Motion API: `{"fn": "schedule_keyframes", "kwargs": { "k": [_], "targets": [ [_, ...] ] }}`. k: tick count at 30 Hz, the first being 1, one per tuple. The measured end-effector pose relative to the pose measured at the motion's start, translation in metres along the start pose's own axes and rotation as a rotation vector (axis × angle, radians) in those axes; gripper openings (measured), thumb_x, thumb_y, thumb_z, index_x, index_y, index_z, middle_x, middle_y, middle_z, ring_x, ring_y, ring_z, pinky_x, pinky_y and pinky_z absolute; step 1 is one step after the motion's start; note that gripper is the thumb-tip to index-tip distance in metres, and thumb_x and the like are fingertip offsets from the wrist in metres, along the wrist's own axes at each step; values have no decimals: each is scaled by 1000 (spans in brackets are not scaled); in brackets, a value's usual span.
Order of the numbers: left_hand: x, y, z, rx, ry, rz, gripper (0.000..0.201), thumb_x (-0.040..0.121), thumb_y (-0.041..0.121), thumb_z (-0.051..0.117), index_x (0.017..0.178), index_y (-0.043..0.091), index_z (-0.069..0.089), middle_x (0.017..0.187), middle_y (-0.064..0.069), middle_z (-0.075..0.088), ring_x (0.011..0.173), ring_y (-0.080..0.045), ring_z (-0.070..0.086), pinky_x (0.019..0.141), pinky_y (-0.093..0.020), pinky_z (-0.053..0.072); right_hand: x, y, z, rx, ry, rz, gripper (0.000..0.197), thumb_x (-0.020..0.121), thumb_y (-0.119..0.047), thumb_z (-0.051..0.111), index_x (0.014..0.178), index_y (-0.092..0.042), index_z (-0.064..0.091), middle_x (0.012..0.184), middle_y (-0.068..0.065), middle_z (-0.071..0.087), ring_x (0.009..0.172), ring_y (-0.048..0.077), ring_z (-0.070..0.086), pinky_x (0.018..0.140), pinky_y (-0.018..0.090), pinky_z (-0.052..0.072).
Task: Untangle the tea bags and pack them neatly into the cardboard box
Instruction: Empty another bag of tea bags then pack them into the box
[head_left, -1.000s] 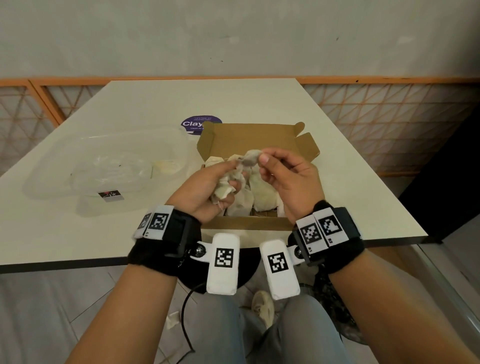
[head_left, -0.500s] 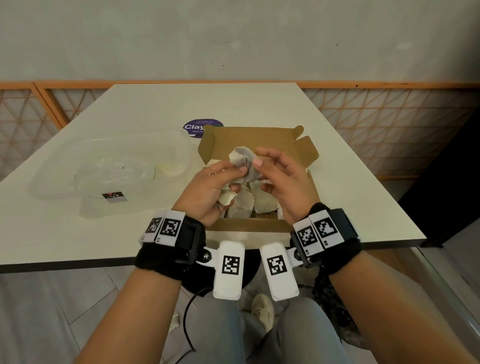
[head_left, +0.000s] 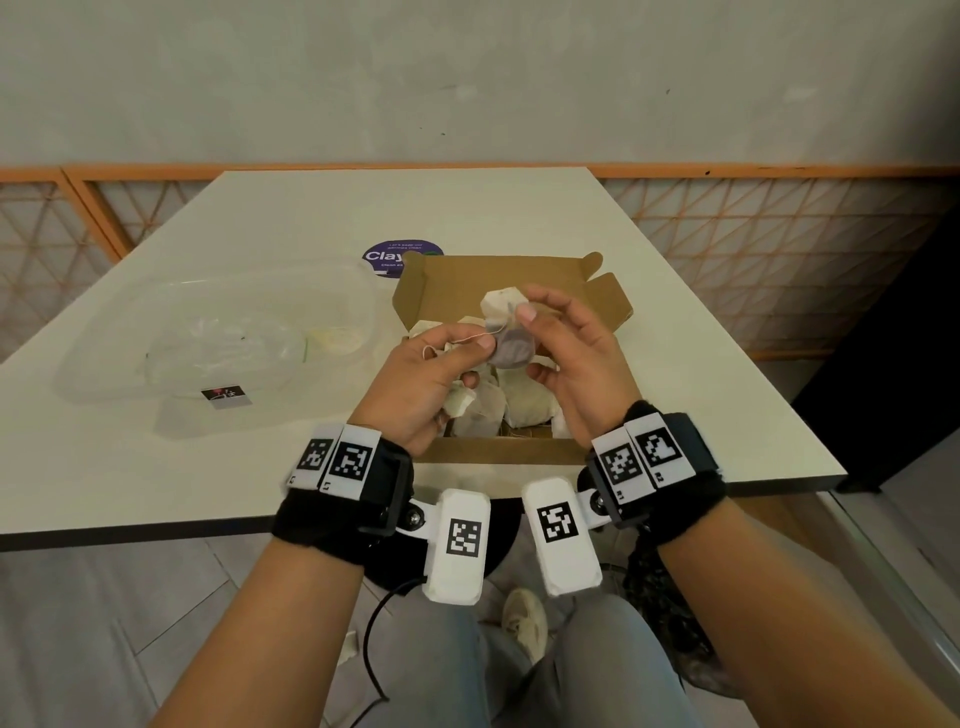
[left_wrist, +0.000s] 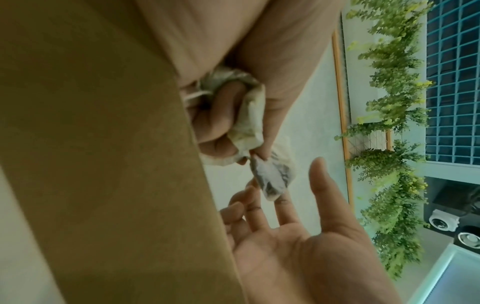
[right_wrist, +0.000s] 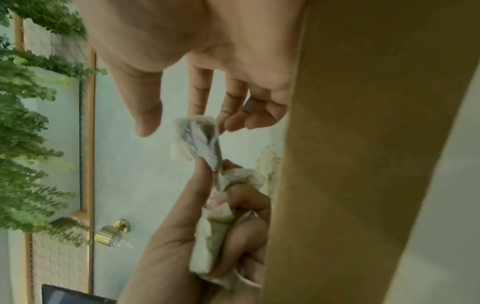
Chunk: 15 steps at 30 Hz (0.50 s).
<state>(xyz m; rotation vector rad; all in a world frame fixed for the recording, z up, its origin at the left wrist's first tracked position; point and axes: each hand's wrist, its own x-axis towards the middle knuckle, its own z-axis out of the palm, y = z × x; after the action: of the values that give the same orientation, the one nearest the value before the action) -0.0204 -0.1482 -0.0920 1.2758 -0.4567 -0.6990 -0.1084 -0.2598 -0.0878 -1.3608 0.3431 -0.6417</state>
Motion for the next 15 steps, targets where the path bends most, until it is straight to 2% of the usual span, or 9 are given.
{"fn": "schedule_keyframes", "kwargs": {
  "k": [2, 3, 6, 10, 13, 15],
  "targets": [
    [0, -1, 0, 46, 1, 32, 11, 86, 9, 64, 79, 16, 66, 76, -1, 61, 56, -8, 45, 54, -13, 42, 3, -9, -4, -133, 4, -58, 19, 82, -27, 68, 100, -32, 65, 87, 1, 58, 75, 1, 57, 70, 20, 45],
    [0, -2, 0, 64, 0, 43, 11, 86, 9, 64, 78, 16, 66, 76, -1, 61, 57, -8, 45, 56, -13, 42, 6, -14, -5, -229, -13, -80, 20, 82, -25, 68, 101, -28, 66, 86, 1, 58, 74, 3, 57, 70, 19, 47],
    [0, -1, 1, 62, 0, 40, 12, 88, 9, 63, 78, 16, 66, 75, -1, 61, 56, -7, 46, 55, -13, 43, 12, -35, -5, -528, -114, -94, 12, 81, -19, 69, 93, -18, 69, 93, 7, 68, 86, 18, 62, 83, 26, 51],
    [-1, 7, -5, -271, 19, -57, 6, 91, 17, 59, 89, 15, 64, 77, 2, 62, 52, -5, 46, 40, -15, 41, 22, -54, -9, -725, -49, -162, 4, 79, -20, 72, 80, -23, 70, 81, 1, 68, 75, 11, 59, 71, 19, 47],
    [-2, 11, -12, -541, 15, -63, 9, 95, 20, 54, 93, 16, 62, 81, 4, 54, 49, -4, 43, 35, -16, 37, 24, -57, -11, -704, -135, -47, 7, 80, -14, 70, 81, -18, 65, 78, 5, 68, 64, 6, 61, 61, 16, 47],
    [-3, 10, -13, -599, 5, -44, 13, 95, 22, 52, 91, 15, 62, 81, 4, 50, 49, -4, 42, 35, -15, 34, 22, -52, -10, -726, -250, 71, 9, 82, -8, 68, 82, -15, 61, 71, 2, 67, 55, 1, 61, 57, 17, 48]
  ]
}}
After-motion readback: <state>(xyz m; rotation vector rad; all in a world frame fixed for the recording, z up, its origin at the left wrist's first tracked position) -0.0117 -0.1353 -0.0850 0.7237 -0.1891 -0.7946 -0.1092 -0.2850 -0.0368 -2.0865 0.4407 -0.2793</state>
